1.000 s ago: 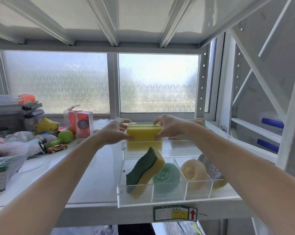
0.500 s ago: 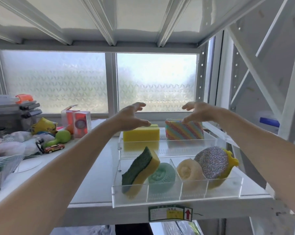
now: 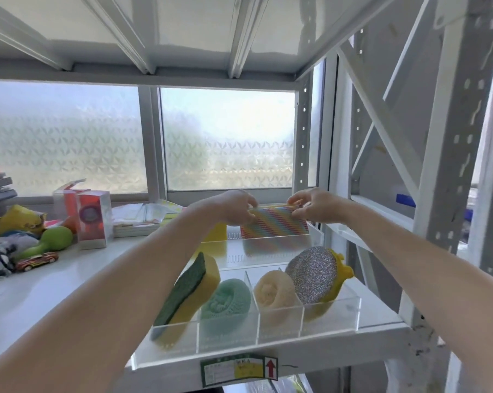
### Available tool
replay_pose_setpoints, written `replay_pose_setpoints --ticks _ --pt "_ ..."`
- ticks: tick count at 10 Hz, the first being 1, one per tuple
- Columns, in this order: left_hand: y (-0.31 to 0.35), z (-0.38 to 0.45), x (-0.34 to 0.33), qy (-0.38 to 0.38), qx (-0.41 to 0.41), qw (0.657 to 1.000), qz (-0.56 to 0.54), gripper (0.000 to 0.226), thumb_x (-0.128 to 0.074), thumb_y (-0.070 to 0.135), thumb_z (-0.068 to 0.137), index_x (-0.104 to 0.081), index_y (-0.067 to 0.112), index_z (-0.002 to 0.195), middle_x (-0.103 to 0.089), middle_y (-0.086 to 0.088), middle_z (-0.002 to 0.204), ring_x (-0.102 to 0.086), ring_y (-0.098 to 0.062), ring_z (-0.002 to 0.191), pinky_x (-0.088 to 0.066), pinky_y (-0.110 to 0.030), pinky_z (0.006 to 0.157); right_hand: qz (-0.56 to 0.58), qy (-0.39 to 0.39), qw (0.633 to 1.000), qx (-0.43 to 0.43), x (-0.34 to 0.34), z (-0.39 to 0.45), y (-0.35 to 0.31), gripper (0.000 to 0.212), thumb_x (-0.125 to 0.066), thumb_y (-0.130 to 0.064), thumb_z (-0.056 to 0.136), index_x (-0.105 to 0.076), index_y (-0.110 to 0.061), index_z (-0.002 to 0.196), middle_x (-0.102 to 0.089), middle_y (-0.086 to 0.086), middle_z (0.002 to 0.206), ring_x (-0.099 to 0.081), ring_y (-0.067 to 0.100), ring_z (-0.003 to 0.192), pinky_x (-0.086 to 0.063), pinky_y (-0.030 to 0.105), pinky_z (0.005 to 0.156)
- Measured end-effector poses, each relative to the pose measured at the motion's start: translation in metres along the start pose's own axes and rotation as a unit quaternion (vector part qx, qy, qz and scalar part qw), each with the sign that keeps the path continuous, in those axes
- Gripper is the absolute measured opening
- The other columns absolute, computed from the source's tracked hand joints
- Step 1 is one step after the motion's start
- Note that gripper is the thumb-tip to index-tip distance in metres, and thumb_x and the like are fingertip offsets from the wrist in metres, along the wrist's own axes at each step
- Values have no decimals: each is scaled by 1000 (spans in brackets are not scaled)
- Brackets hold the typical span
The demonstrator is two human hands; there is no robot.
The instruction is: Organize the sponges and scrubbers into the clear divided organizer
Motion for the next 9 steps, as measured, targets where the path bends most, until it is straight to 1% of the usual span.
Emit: replay_pose_setpoints --ticks 1,2,3,5,6,7,8,9 --pt "2 -1 -1 -5 -9 1000 -10 46 -55 29 90 -51 16 134 -52 -7 137 -51 -22 121 -38 -28 96 -4 -6 1000 4 2 -5 0 38 -59 -22 90 -56 -12 126 -59 6 118 -54 18 103 -44 28 89" --pt "0 -3 -2 -8 -11 1000 -24 43 -55 31 90 -54 17 130 -55 -6 134 -54 -21 119 -40 -30 98 -7 -9 1000 0 0 -7 3 36 -57 -24 91 -57 -11 125 -57 4 114 -52 17 103 -40 27 87" --pt "2 -5 -3 -11 -14 1000 -10 40 -52 32 91 -57 17 128 -58 -5 132 -55 -20 117 -41 -30 97 -5 -8 1000 -6 -3 -5 5 37 -55 -25 92 -56 -12 126 -59 6 118 -53 17 102 -41 28 86" --pt "-2 -6 -7 -17 -13 1000 4 38 -48 35 92 -60 19 125 -63 -2 126 -57 -20 111 -42 -32 94 -3 -8 1000 -13 -6 -4 4 37 -54 -25 93 -56 -12 128 -59 8 123 -53 19 106 -42 30 92" --pt "-4 -5 -9 -12 -15 1000 4 38 -48 36 92 -62 21 123 -64 -1 124 -57 -20 108 -44 -33 94 -12 -6 1000 -12 -8 -2 5 37 -52 -25 94 -56 -13 128 -58 9 124 -54 21 109 -43 34 98" --pt "-5 -5 -8 -11 -13 1000 10 38 -47 36 92 -61 21 124 -64 -1 124 -57 -19 108 -43 -32 93 -12 -5 1000 -15 -8 -3 4 36 -52 -25 94 -56 -14 128 -58 10 126 -54 23 111 -43 37 102" --pt "-7 -2 -11 -7 -18 1000 5 37 -47 37 92 -61 22 124 -64 -1 123 -57 -19 108 -43 -32 93 -17 -5 1000 -13 -10 0 7 37 -51 -25 95 -55 -14 130 -57 9 127 -53 21 109 -42 34 100" --pt "-4 -5 -7 5 -21 1000 -8 38 -47 37 93 -61 21 124 -63 -1 127 -55 -20 112 -43 -33 98 -22 1 1000 -13 -9 -1 5 38 -51 -25 95 -54 -12 130 -56 11 130 -52 21 109 -42 32 98"
Point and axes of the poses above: each hand's wrist, its own z-axis towards the middle knuckle, its own x-axis out of the back of the hand, y = z × x, the point moved 9 cm from there along z, towards the middle knuckle
